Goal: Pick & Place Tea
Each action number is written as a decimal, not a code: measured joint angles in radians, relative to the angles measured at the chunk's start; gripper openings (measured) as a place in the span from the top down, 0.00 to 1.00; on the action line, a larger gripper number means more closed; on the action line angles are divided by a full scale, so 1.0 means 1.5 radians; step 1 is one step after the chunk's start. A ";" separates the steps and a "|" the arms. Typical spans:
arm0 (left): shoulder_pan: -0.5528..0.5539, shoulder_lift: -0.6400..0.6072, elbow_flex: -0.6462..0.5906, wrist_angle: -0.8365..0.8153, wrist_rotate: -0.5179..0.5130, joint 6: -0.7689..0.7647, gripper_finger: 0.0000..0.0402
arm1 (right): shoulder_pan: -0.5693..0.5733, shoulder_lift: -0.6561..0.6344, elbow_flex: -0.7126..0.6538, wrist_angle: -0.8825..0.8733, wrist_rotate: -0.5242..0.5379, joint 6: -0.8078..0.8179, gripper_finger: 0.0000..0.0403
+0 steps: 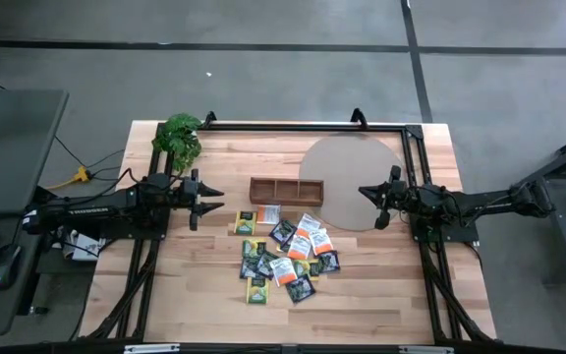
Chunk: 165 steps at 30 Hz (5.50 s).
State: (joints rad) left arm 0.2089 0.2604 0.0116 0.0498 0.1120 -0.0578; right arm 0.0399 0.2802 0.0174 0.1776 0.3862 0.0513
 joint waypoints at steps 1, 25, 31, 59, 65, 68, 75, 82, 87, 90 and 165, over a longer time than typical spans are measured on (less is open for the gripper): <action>0.000 0.000 0.000 0.000 0.000 0.000 0.63 | 0.000 0.000 0.000 0.000 0.000 0.000 0.97; 0.000 0.000 0.000 0.000 0.000 0.000 0.63 | -0.001 0.003 0.000 0.059 0.003 -0.070 0.97; 0.000 0.000 0.000 0.000 0.000 0.000 0.63 | -0.001 0.033 0.018 0.123 0.052 -0.109 0.97; 0.000 0.000 0.000 0.000 0.000 0.000 0.63 | -0.079 0.768 0.548 -0.444 -0.233 -0.015 0.97; 0.000 0.000 0.000 0.000 0.000 0.000 0.63 | -0.079 0.797 0.568 -0.478 -0.345 -0.015 0.97; 0.000 0.000 0.000 0.000 0.000 0.000 0.63 | -0.072 0.796 0.568 -0.475 -0.381 -0.016 0.97; 0.000 0.000 0.000 0.000 0.000 0.000 0.63 | -0.029 0.795 0.568 -0.431 -0.358 -0.068 0.97; 0.000 0.000 0.000 0.000 0.000 0.000 0.63 | -0.007 0.795 0.568 -0.387 -0.333 -0.112 0.85; 0.000 0.000 0.000 0.000 0.000 0.000 0.63 | -0.007 0.809 0.568 -0.391 -0.332 -0.110 0.67; 0.000 0.000 0.000 0.000 0.000 0.000 0.63 | -0.007 0.827 0.568 -0.395 -0.333 -0.110 0.59; 0.000 0.000 0.000 0.000 0.000 0.000 0.63 | -0.007 0.971 0.569 -0.326 -0.330 -0.033 0.90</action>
State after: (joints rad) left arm 0.2089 0.2604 0.0116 0.0498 0.1122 -0.0577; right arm 0.0288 1.7370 0.8715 -0.3116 -0.1088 0.0021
